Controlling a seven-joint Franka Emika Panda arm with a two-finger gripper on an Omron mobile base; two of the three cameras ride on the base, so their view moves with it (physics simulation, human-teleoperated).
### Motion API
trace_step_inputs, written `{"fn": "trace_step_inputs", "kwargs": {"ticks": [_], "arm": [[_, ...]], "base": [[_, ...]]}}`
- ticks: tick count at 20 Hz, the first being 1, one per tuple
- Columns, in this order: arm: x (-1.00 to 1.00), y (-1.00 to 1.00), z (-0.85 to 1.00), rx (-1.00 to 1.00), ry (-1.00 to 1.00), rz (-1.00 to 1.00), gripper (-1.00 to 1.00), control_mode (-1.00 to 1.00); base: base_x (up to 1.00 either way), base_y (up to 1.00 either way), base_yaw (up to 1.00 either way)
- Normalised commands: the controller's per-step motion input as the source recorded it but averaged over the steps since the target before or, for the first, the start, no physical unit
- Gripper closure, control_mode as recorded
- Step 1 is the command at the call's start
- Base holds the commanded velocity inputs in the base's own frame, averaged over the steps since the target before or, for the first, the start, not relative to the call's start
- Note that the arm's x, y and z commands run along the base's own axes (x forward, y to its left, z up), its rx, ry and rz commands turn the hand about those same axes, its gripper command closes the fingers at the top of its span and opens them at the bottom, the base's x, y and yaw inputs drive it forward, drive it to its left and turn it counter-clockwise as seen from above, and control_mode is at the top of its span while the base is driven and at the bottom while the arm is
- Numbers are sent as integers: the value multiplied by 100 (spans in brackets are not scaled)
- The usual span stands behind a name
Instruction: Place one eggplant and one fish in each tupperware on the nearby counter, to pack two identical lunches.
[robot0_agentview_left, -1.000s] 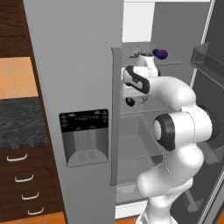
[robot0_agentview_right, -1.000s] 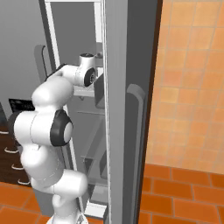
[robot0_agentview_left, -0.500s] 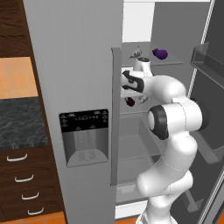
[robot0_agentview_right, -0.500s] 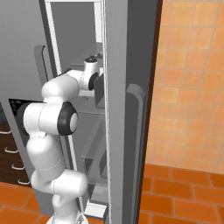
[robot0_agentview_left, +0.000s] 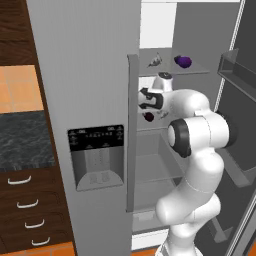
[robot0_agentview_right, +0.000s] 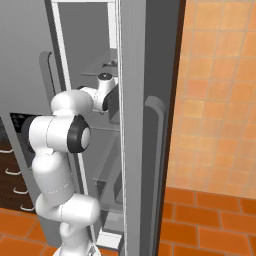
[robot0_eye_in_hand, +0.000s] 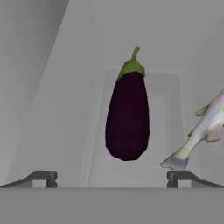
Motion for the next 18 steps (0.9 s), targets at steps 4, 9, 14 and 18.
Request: {"fn": "trace_step_inputs", "kwargs": {"ticks": [4, 9, 14, 18], "arm": [[7, -11, -23, 0, -8, 0, -100, -100], [35, -1, -18, 0, -1, 0, -100, -100], [53, 0, -15, 0, 0, 0, -100, -100], [27, 0, -32, 0, 0, 0, -100, -100]], "base": [[0, 0, 0], [0, 0, 0], [0, 0, 0], [0, 0, 0]]}}
